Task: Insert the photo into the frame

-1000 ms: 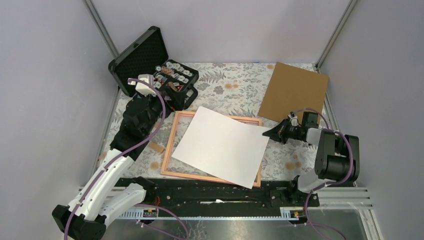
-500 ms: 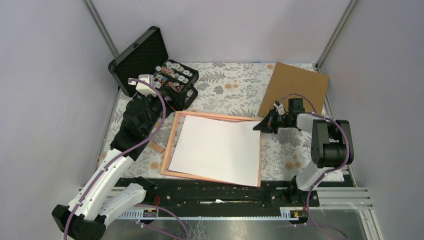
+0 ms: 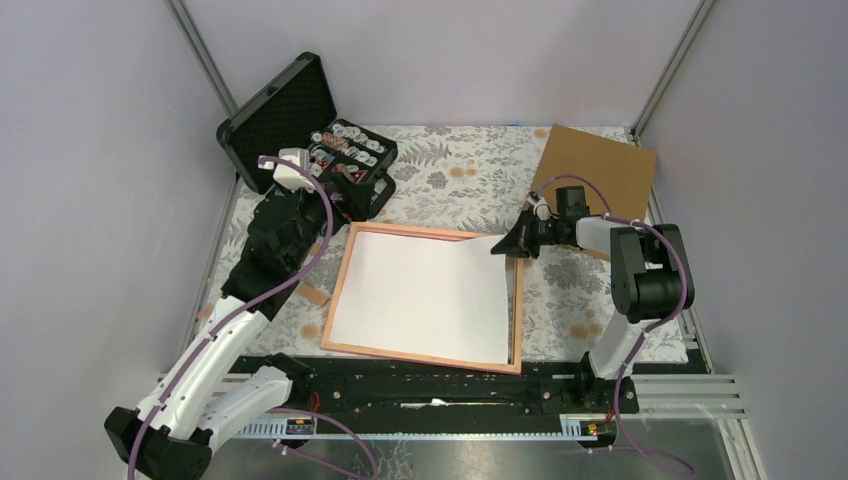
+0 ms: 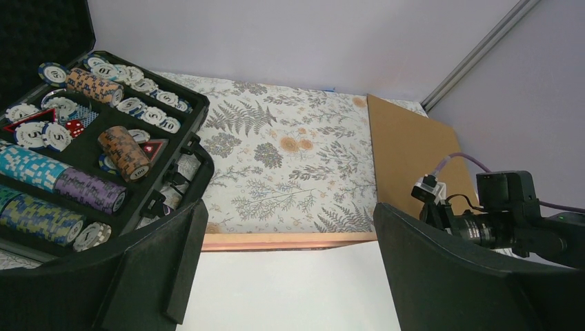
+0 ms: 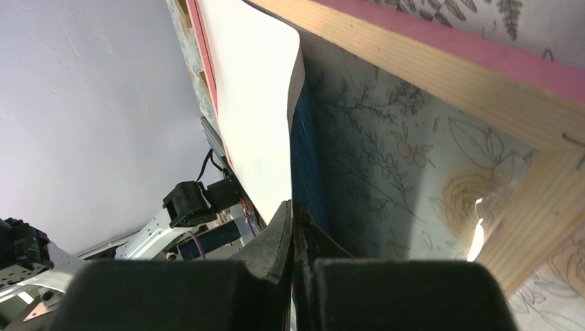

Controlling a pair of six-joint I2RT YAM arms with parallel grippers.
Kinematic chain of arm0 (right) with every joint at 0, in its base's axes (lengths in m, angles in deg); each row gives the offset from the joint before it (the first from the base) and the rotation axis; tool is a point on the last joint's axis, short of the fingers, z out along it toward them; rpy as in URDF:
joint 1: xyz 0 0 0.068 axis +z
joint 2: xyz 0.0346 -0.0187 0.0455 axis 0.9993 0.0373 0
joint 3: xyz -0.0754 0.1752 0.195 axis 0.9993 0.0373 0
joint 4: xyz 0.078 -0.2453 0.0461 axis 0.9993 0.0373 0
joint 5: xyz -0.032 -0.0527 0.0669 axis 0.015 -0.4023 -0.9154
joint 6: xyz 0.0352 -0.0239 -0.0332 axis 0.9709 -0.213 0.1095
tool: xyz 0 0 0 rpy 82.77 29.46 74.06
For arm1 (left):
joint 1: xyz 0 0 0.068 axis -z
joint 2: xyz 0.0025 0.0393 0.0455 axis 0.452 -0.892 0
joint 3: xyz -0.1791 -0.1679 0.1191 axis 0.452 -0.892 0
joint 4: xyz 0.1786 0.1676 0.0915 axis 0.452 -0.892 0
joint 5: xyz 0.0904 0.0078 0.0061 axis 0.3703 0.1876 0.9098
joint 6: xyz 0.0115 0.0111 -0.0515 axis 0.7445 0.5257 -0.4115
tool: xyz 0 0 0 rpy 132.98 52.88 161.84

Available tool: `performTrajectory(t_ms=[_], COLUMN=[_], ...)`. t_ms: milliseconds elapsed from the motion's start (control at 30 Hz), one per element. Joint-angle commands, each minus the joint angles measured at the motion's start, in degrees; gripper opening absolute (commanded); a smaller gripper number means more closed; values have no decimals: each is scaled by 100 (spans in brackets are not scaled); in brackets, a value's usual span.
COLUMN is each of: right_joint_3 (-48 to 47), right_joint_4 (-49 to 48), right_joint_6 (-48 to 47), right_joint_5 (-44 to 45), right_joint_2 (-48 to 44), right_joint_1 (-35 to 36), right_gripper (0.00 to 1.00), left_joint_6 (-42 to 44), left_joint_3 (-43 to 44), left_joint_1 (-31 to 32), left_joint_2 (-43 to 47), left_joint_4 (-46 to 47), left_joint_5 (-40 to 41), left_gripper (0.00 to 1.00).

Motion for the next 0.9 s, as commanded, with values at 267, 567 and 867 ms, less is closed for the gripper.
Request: performTrajectory(t_ms=[267, 567, 867], right_joint_3=[-111, 375, 1181], right_joint_4=[-1101, -1888, -3173], right_joint_6=[384, 913, 1728], right_joint_5=[25, -13, 81], right_joint_2=[260, -51, -376], right_joint_1=[124, 134, 171], right_gripper=[0, 0, 1], left_joint_6=[-37, -46, -72], left_joint_3=[6, 6, 2], left_joint_1=[50, 55, 62], left_joint_2=[-51, -78, -80], left_joint_4=[342, 345, 352], left_joint_5=[-60, -61, -93], left_gripper=[99, 99, 99])
